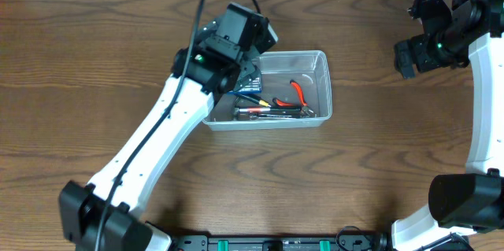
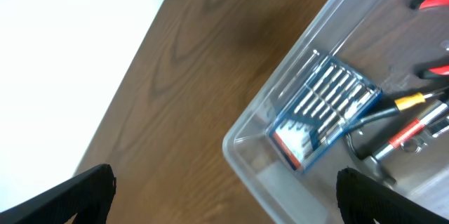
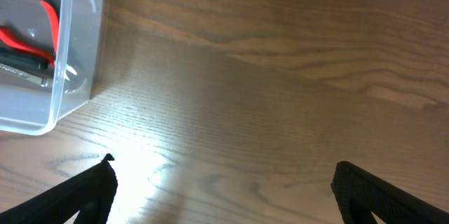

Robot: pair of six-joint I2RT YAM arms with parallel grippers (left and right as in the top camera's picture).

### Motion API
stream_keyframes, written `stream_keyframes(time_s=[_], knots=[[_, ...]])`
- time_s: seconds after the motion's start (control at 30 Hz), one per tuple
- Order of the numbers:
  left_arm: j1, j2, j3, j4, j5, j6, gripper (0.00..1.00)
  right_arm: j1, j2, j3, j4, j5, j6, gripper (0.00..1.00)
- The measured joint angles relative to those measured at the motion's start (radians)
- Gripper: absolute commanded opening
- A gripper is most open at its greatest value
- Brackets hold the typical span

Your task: Pack container

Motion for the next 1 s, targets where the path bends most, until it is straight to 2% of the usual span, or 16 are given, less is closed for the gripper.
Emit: stream_keyframes(time_s=[0.17,0.37,0.53,0.63,0.83,1.0], knots=[[0.067,-0.07,0.0,-0.012,-0.001,-0.146,0.98,0.0,0.0,-0.001,0.119,-0.036,0.0,0.99],[0.296,-0.187,0.0,-0.087,0.052,-0.351,0.98,0.002,0.0,-0.001,0.29,-0.224,0.002,0.99],[0.52,-0.215,0.0,-0.296,0.238,-0.495,0.99,0.005,0.0,-0.001,0.215,-0.344,0.031,0.99],[0.592,-0.214,-0.002,-0.387,0.322,-0.546,0.99,0.006,-0.002,-0.001,0.14,-0.351,0.049,0.99],[0.597,-0.294,-0.032,-0.389,0.378,-0.598,0.99,0.007,-0.092,-0.01,0.046,-0.243,0.134,0.99],[0.501,-0.529,-0.142,-0.317,0.357,-0.607,0.98,0.007,-0.315,-0.057,0.036,-0.143,0.18,0.99]])
